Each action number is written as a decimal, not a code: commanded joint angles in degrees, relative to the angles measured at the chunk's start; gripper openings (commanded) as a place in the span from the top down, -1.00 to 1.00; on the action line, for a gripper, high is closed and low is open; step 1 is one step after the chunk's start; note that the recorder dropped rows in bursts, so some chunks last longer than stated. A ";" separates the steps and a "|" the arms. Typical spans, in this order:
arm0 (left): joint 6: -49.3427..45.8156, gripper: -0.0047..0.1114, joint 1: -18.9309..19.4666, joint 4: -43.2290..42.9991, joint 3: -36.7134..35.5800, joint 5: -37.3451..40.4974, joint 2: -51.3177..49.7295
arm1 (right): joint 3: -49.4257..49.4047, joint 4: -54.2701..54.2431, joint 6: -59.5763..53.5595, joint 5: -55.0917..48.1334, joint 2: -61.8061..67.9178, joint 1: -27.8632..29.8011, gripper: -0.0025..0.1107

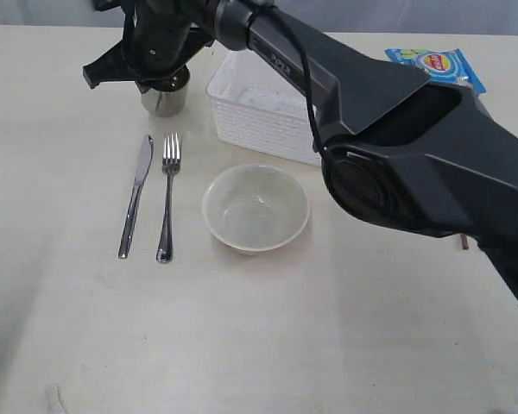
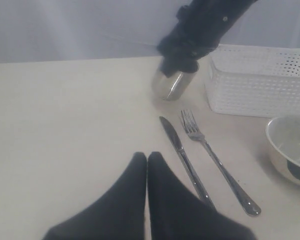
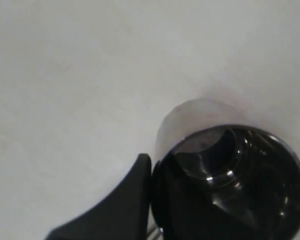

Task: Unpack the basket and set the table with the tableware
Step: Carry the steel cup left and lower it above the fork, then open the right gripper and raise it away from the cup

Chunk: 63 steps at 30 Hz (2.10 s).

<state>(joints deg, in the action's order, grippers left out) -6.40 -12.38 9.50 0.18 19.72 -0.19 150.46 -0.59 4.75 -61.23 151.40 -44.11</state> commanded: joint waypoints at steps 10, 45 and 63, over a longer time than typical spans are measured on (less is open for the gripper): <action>0.17 0.92 -0.33 -0.01 -0.18 -0.10 0.19 | 0.47 0.59 0.44 0.80 1.61 -0.01 0.96; 0.05 0.92 -0.33 -0.11 -0.18 -0.10 0.19 | 1.96 1.13 1.42 6.93 1.11 -0.01 0.15; 0.17 0.92 -0.33 -0.11 -0.18 -0.10 0.19 | 7.62 0.59 1.97 -5.09 -2.89 -0.01 0.81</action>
<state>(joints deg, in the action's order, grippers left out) -6.40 -12.38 9.50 0.18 19.72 -0.19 157.74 0.00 6.47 -65.21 149.90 -44.11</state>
